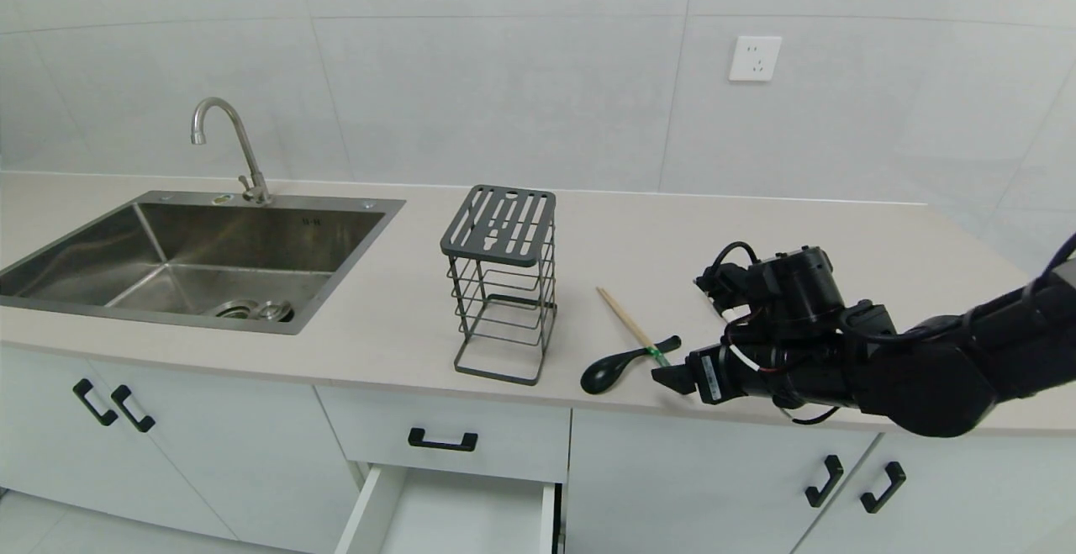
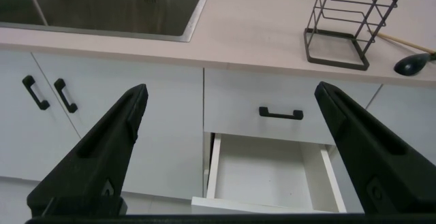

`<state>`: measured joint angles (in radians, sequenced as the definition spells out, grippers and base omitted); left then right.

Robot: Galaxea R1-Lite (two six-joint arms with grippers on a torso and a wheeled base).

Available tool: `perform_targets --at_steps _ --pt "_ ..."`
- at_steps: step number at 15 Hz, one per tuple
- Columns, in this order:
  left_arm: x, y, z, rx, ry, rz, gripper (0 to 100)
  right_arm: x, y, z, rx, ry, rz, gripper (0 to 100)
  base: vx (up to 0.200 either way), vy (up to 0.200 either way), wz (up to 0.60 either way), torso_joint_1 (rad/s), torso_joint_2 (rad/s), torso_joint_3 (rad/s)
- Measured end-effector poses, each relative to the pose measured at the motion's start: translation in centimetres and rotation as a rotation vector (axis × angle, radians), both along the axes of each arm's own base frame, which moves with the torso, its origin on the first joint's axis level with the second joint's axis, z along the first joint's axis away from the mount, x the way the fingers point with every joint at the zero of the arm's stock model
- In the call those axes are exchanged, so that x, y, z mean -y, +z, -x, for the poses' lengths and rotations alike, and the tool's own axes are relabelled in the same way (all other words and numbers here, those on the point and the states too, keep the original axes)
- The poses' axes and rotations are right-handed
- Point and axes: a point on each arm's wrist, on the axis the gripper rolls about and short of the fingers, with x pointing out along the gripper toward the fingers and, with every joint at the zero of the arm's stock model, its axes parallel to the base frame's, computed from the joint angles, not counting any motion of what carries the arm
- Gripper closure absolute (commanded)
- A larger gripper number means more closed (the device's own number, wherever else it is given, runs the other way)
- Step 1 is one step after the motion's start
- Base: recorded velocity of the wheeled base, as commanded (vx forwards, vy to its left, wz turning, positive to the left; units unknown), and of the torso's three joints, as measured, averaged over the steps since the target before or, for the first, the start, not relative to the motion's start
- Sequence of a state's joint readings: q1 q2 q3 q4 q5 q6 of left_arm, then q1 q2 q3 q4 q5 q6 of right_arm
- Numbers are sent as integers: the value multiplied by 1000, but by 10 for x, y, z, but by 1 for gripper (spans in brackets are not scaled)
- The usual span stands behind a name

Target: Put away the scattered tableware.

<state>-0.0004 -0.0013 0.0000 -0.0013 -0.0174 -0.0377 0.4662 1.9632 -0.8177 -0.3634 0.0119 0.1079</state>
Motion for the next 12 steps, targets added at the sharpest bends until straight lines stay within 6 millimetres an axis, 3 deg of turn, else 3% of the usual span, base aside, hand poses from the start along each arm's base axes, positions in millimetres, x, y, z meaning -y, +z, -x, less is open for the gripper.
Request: perform_targets --at_steps 5,12 --pt "0 0 0 0 1 0 0 -14 -20 -5 -28 19 20 0 0 0 0 0 0 0" --pt "0 0 0 0 0 0 0 -22 -31 -22 -24 6 29 0 0 0 0 0 0 0"
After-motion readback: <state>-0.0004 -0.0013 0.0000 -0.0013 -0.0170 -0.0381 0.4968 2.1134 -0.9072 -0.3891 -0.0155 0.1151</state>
